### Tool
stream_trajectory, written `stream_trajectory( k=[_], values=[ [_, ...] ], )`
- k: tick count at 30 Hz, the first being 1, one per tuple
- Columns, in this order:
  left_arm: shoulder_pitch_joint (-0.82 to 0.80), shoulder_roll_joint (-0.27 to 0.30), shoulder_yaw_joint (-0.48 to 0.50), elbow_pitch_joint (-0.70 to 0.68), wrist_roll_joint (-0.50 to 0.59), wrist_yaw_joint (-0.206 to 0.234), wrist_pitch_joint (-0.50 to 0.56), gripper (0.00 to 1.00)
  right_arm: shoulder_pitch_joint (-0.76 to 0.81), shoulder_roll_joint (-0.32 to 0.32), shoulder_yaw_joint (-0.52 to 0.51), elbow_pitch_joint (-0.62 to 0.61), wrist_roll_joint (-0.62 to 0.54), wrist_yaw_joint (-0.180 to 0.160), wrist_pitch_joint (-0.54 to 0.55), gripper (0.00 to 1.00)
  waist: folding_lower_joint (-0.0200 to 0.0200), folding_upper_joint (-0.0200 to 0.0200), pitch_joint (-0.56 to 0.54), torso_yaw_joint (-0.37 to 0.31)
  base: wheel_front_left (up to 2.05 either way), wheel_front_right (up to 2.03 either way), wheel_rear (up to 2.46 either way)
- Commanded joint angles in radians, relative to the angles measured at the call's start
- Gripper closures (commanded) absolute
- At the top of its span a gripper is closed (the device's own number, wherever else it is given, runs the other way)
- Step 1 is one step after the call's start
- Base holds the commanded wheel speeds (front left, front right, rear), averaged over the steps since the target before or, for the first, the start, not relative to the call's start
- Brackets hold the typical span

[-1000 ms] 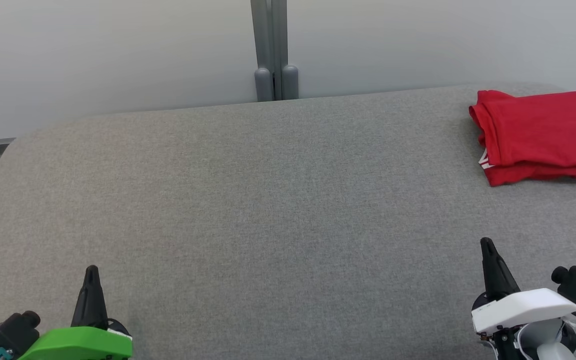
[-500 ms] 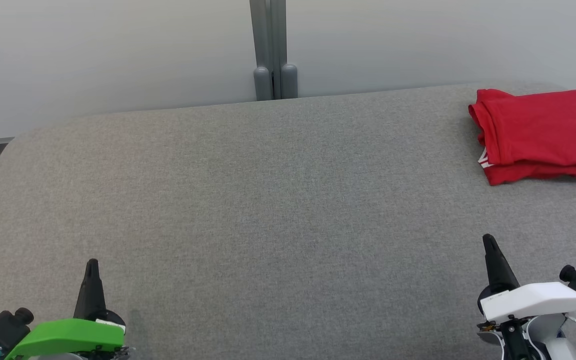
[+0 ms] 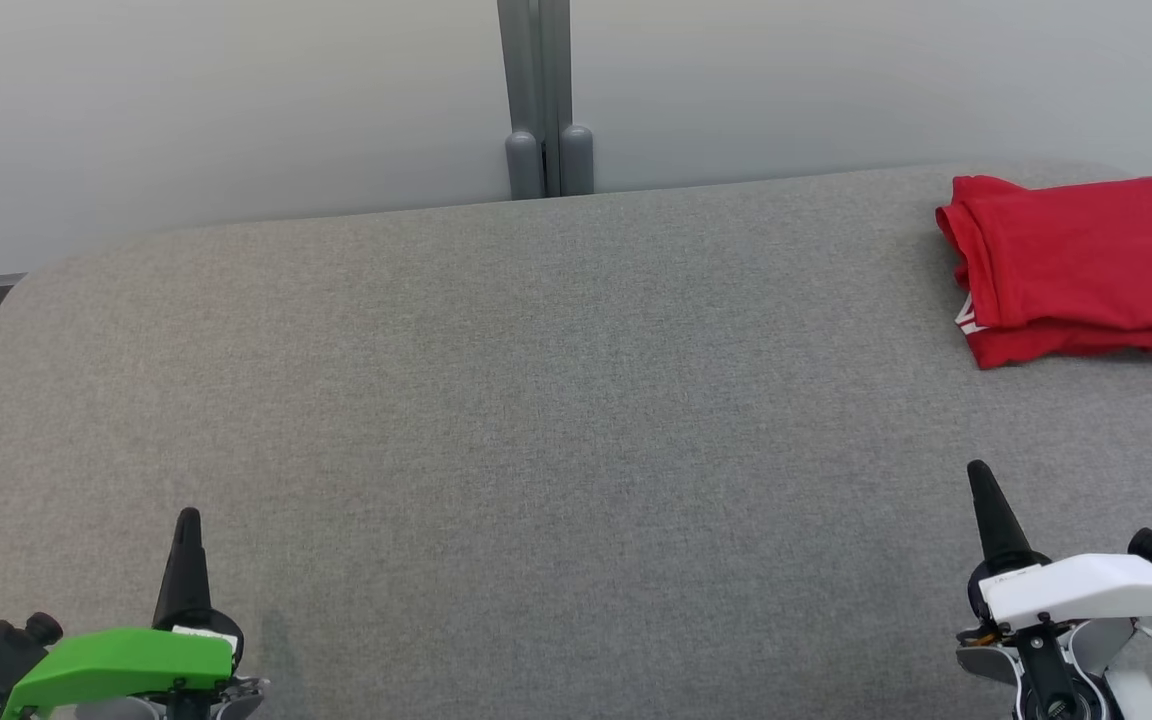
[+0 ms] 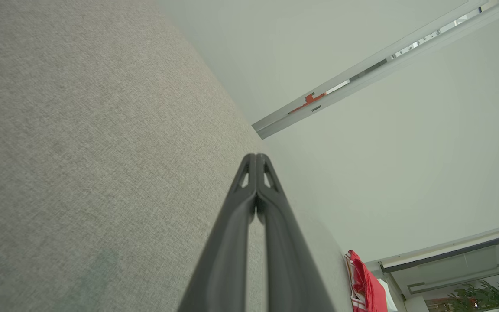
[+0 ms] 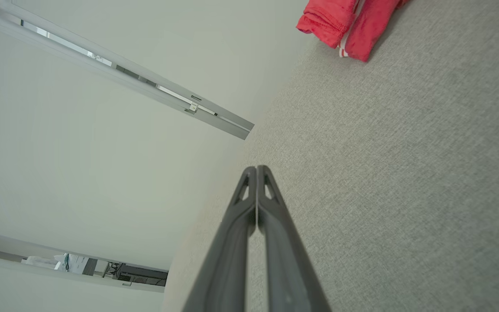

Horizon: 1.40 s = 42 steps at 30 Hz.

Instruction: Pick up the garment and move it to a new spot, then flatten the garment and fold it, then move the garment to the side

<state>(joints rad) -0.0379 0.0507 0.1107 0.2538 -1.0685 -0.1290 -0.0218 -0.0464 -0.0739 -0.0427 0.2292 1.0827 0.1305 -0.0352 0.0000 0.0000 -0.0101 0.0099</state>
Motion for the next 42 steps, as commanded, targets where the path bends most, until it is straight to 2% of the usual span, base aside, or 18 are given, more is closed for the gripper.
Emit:
stream_trajectory(
  k=[1, 42],
  values=[
    [-0.029, 0.003, 0.003, -0.012, -0.034, -0.002, 0.006, 1.00, -0.022, 0.000, -0.006, -0.005, 0.030, 0.001, 0.009, 1.00, 0.0000, 0.0000, 0.000, 0.000, 0.00, 0.00, 0.00],
    [-0.065, 0.001, 0.004, -0.011, -0.405, -0.003, 0.103, 1.00, -0.054, 0.013, -0.050, 0.010, 0.397, 0.000, 0.108, 1.00, 0.0000, 0.0000, 0.009, -0.007, 0.00, 0.00, 0.00]
  ],
)
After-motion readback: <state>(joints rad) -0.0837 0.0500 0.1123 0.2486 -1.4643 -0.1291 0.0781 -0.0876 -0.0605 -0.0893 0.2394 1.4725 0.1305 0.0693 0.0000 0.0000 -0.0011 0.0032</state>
